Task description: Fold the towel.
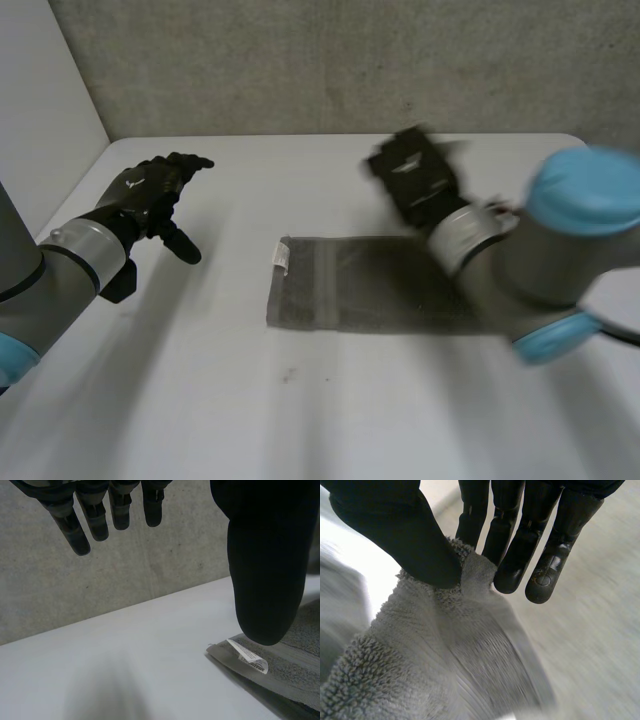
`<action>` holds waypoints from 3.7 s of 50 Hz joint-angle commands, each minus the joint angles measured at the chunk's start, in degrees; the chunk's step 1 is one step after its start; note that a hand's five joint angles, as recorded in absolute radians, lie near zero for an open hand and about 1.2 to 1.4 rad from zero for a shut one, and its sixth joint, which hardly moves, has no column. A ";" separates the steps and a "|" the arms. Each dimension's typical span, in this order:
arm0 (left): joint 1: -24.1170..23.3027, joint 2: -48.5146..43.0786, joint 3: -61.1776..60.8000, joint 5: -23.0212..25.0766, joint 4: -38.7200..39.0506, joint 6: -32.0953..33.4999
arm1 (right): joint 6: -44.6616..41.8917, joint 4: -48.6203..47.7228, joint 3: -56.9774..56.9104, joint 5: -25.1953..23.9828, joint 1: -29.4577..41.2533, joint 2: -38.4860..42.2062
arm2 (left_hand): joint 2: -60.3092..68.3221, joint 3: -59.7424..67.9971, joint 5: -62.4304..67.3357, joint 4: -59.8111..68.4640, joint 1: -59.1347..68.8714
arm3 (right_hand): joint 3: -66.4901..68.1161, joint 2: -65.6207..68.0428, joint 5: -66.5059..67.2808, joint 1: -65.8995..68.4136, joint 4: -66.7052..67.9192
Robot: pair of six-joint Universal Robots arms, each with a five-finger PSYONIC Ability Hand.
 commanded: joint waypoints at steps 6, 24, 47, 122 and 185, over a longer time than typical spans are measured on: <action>-0.35 -0.77 -1.24 -0.08 3.08 0.26 | -3.45 -0.95 -3.62 -3.39 13.32 16.14 | 0.52 0.46 -1.57 0.40 -0.13 | 11.76 12.89 14.06 25.56 11.58; -10.20 -8.16 6.41 -0.79 5.80 0.09 | 14.62 13.55 6.90 3.20 -3.87 -3.87 | 1.19 1.13 -0.90 1.07 0.55 | -58.24 -57.11 -55.94 -44.44 -58.42; -21.71 -23.89 9.13 -12.65 5.36 15.11 | 8.59 5.56 20.90 -2.52 -19.55 -2.21 | 0.69 0.62 -1.41 0.56 0.04 | 11.76 12.89 14.06 25.56 11.58; -18.90 -27.84 17.39 -5.71 4.66 7.03 | 35.92 19.80 -7.66 -4.54 -4.53 10.52 | 3.72 3.65 1.62 3.59 3.07 | -58.24 -57.11 -55.94 -44.44 -58.42; -7.12 13.72 15.38 -11.42 -21.09 0.53 | 29.33 22.26 -4.24 13.48 -10.14 -23.31 | 0.52 0.46 -1.57 0.40 -0.13 | -58.24 -57.11 -55.94 -44.44 -58.42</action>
